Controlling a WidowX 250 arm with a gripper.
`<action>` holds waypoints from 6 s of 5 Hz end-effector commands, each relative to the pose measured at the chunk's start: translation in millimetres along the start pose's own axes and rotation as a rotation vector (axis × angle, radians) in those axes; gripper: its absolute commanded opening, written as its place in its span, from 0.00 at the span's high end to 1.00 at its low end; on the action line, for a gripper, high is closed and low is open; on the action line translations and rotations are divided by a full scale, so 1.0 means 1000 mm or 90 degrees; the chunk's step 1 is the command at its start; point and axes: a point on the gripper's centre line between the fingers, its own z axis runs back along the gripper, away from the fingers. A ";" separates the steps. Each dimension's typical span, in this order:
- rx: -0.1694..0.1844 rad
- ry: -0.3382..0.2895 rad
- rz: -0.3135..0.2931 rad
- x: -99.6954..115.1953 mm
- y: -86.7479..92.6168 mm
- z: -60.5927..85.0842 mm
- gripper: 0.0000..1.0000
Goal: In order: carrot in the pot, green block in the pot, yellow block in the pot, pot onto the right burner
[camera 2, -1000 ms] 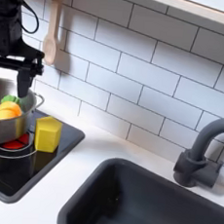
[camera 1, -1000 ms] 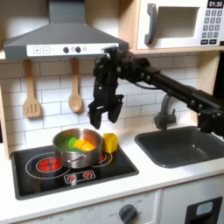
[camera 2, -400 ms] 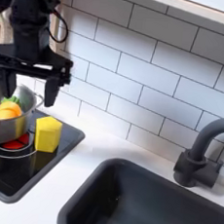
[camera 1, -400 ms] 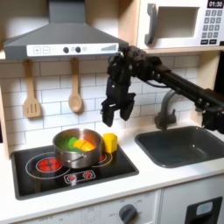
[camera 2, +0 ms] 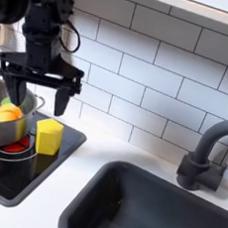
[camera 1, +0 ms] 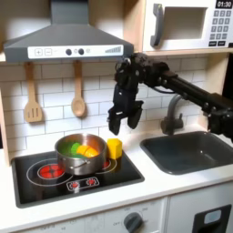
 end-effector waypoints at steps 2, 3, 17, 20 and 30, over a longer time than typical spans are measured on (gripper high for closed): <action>0.002 0.059 0.002 -0.023 0.004 -0.038 0.00; 0.006 0.054 -0.003 -0.022 0.004 -0.036 0.00; -0.010 0.025 0.019 -0.027 -0.002 -0.034 0.00; -0.016 0.036 0.016 -0.012 -0.013 -0.044 0.00; -0.014 0.062 0.038 0.022 -0.014 -0.080 0.00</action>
